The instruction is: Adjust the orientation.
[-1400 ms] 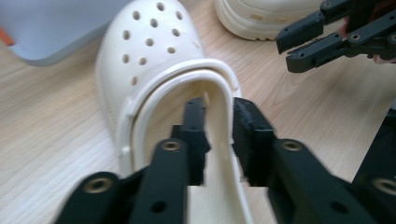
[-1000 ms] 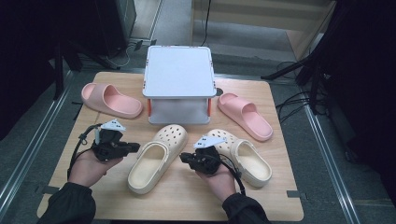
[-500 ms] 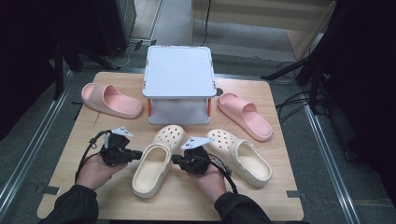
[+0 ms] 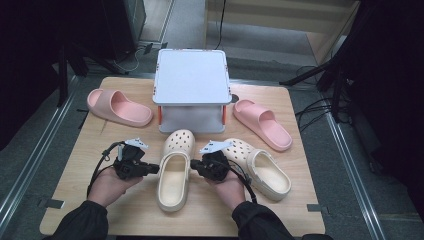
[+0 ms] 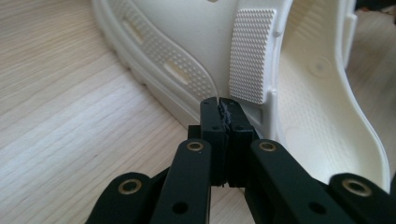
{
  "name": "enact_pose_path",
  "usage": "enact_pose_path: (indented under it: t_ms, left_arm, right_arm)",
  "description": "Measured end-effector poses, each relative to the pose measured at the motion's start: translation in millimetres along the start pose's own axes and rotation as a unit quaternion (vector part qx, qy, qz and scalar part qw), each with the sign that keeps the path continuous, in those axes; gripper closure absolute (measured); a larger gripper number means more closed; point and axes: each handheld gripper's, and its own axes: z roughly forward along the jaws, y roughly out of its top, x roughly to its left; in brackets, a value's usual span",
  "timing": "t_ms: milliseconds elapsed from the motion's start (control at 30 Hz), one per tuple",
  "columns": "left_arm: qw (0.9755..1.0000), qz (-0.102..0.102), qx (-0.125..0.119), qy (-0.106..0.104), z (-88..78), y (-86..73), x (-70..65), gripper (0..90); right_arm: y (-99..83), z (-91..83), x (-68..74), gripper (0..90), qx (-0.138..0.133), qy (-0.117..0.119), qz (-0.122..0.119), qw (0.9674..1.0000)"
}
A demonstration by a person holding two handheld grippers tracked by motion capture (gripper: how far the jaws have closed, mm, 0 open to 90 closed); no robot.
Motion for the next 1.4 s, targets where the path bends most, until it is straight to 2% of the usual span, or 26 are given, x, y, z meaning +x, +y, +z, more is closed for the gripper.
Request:
enact_pose_path:
  t_ms: [33, 133, 200, 333, 400, 467, 567, 700, 867, 1000, 1267, 1400]
  left_arm:
    - [1.0, 0.008, 0.001, -0.001, 1.6, 1.0, -1.4, 88.1]
    - [1.0, 0.005, -0.001, 0.0, 2.3, 1.3, -0.8, 86.8]
    - [0.9999, 0.0, -0.008, -0.009, -0.6, 0.1, 2.9, 82.5]
    - [0.9998, 0.006, -0.018, -0.008, -6.3, -1.0, 3.5, 74.3]
    - [0.9996, 0.003, -0.026, -0.007, -12.5, -1.7, 4.3, 66.0]
    - [0.9992, -0.003, -0.035, -0.018, -16.7, -1.7, 5.0, 60.8]
    - [0.9987, 0.001, -0.045, -0.022, -21.6, -1.2, 4.6, 55.0]
    - [0.9985, 0.006, -0.051, -0.019, -24.7, -0.3, 4.3, 48.8]
    - [0.9984, 0.008, -0.052, -0.018, -25.8, 1.6, 4.2, 44.6]
    - [0.9976, 0.011, -0.063, -0.028, -31.2, 3.2, 2.2, 43.2]
    - [0.9981, 0.016, -0.051, -0.031, -29.7, 6.5, 1.4, 42.8]
    - [0.9981, 0.016, -0.047, -0.036, -29.1, 7.9, 2.6, 40.6]
  right_arm:
    - [0.0, -0.4, -1.8, 88.1, -0.001, -0.003, 0.003, 1.0]
    - [0.0, -0.8, -4.5, 87.8, -0.001, 0.0, 0.009, 1.0]
    - [0.2, -1.8, -5.9, 84.9, 0.0, -0.001, 0.006, 1.0]
    - [1.8, -6.4, -6.4, 82.9, -0.002, 0.001, -0.001, 1.0]
    - [5.0, -13.5, -4.5, 78.6, -0.006, -0.003, -0.016, 0.9998]
    - [5.9, -17.9, -4.2, 75.4, -0.003, -0.006, -0.03, 0.9995]
    - [4.9, -24.2, -6.0, 72.5, 0.0, 0.001, -0.03, 0.9995]
    - [3.9, -31.0, -9.6, 72.4, -0.005, 0.023, -0.016, 0.9996]
    - [1.9, -36.3, -11.0, 70.9, -0.001, 0.025, -0.015, 0.9996]
    - [0.1, -45.3, -12.5, 70.2, 0.0, 0.031, -0.014, 0.9994]
    - [-3.0, -60.1, -14.7, 69.2, 0.0, 0.03, -0.012, 0.9995]
    - [-5.5, -70.7, -14.4, 68.8, -0.002, 0.038, -0.015, 0.9991]
